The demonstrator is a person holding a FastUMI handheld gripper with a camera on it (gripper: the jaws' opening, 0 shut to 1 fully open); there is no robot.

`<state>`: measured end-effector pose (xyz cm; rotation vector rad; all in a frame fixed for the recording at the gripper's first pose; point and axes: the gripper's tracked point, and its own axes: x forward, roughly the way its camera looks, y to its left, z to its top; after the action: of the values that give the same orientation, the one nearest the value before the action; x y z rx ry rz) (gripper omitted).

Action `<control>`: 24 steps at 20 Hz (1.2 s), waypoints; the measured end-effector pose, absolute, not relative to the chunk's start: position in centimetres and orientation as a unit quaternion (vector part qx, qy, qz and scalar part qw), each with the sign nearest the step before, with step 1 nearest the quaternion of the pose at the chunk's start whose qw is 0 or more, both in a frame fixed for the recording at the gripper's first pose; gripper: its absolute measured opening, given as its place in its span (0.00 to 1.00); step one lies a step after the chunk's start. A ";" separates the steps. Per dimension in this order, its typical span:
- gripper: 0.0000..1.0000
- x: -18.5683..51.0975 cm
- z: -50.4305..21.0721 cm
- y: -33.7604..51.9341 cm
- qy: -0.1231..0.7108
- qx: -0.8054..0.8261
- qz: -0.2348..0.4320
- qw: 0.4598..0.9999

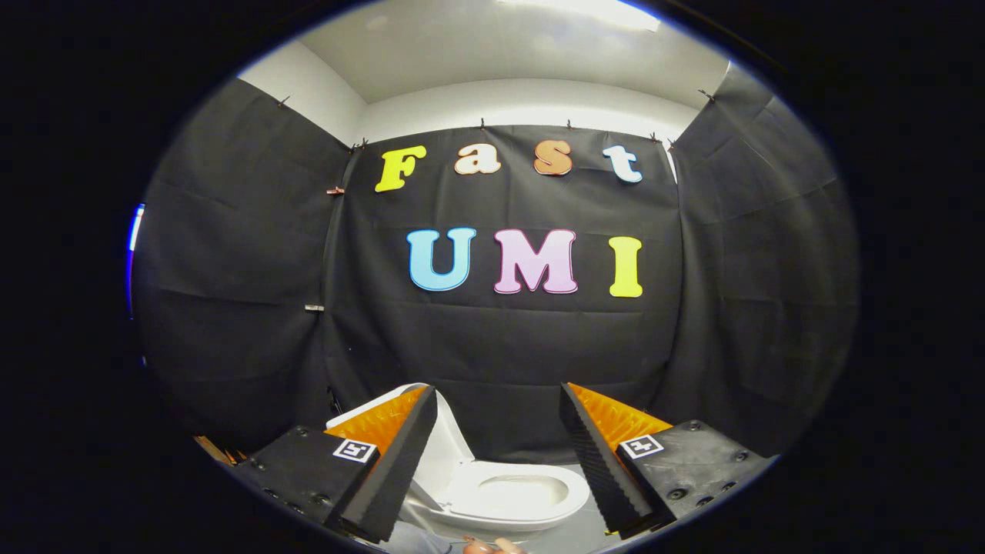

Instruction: Open the toilet lid.

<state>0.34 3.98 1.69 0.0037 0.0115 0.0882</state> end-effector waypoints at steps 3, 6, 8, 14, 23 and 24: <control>0.99 0.2 1.8 3.8 0.003 0.004 0.041 0.999; 0.99 0.0 1.9 3.6 0.001 0.004 0.039 0.999; 0.99 -0.1 1.9 3.6 0.000 0.003 0.039 0.999; 0.99 0.1 1.6 3.5 0.002 -0.002 0.039 0.999; 0.99 0.3 1.4 3.3 0.004 0.012 0.041 0.999; 0.99 0.3 1.4 3.3 0.004 0.012 0.041 0.999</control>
<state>0.27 3.32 1.39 0.0231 0.0072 0.0819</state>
